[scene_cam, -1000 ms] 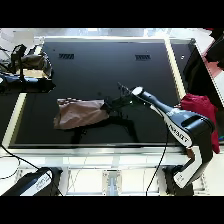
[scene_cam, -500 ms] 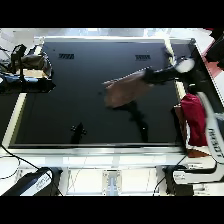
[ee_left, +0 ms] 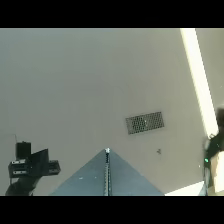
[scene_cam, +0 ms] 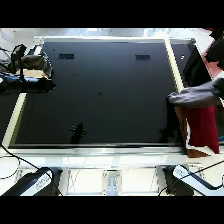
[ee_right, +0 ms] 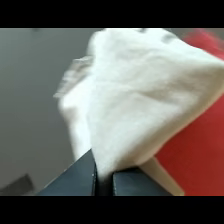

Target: Fold the shirts.

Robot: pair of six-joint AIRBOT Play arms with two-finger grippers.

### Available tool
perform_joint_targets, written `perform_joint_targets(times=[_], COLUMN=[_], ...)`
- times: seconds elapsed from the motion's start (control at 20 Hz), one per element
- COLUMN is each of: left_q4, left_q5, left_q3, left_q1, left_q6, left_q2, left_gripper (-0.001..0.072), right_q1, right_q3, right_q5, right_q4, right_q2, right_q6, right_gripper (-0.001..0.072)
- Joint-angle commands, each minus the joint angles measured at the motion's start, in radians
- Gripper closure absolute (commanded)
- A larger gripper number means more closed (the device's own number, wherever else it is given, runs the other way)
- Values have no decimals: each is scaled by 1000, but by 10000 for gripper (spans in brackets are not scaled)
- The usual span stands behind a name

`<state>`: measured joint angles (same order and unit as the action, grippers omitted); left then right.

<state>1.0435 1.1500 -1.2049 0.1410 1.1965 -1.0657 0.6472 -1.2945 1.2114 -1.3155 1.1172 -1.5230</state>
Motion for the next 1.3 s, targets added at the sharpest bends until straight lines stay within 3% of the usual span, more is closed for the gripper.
perform_joint_targets(times=[0.0, 0.25, 0.5, 0.6, 0.7, 0.9, 1.1, 1.25], left_q4=[-6, -28, -28, -32, -36, -35, -35, -35], left_q5=[0, 0, 0, 0, 0, 0, 0, 0], left_q3=[0, 0, 0, 0, 0, 0, 0, 0], left_q1=[-3, -4, -4, -4, -4, -4, -4, -4], left_q6=[8, 8, 8, 8, 8, 8, 8, 8], left_q2=[1, 1, 1, 1, 1, 0, 0, 0], left_gripper=[697, 697, 696, 697, 697, 696, 697, 696], right_q1=[199, 400, 468, 468, 468, 468, 468, 467], right_q3=[153, 364, 518, 546, 548, 479, 244, 140], right_q5=[7, -18, -54, -60, -31, 101, 97, 29], right_q4=[-13, -10, -27, -32, -35, -23, 180, 591], right_q2=[-135, -293, -310, -306, -308, -333, -433, -508], right_q6=[60, 133, 195, 195, 192, 133, 122, 136], right_gripper=[697, 698, 695, 623, 409, 383, 384, 384])
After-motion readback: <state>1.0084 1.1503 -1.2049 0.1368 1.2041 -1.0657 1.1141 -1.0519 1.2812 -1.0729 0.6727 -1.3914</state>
